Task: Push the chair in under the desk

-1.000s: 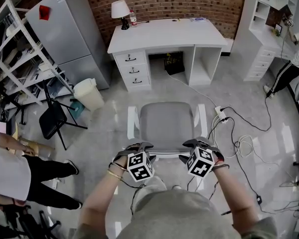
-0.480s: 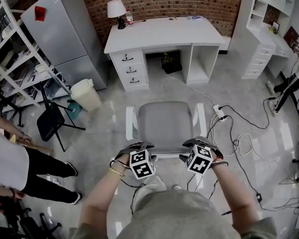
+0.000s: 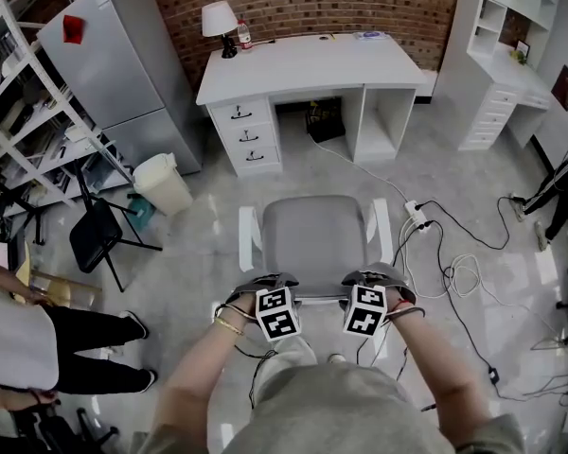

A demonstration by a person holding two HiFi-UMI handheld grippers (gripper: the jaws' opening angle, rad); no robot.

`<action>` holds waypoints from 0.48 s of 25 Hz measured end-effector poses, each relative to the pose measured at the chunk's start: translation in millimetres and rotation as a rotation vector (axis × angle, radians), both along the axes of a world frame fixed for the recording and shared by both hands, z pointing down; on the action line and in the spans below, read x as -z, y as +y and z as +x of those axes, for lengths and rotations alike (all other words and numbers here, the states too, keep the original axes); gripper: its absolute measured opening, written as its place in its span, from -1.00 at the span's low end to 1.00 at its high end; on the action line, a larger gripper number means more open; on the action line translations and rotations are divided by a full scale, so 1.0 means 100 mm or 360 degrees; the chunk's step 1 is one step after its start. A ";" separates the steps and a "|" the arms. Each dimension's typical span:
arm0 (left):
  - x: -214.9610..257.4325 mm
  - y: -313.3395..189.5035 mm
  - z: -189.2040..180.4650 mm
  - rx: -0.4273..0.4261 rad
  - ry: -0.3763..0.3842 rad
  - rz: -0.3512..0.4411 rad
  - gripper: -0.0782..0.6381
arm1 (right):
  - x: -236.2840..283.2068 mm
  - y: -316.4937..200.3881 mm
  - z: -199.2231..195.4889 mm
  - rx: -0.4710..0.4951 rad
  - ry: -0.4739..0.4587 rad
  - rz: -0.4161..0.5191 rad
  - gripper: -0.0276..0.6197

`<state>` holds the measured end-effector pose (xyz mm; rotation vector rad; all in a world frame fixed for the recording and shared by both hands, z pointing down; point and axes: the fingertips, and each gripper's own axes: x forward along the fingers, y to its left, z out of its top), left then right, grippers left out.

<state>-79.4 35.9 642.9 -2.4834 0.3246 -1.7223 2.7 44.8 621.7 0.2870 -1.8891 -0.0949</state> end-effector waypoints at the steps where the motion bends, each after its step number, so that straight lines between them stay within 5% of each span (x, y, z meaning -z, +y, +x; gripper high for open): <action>1: -0.02 -0.01 0.01 -0.0003 -0.0005 -0.0003 -0.32 | -0.02 -0.02 -0.01 0.0001 0.0002 -0.0007 -0.38; 12: -0.15 -0.03 0.00 -0.0028 -0.0126 -0.0057 -0.40 | -0.20 -0.10 0.03 0.0046 0.0112 0.0009 -0.57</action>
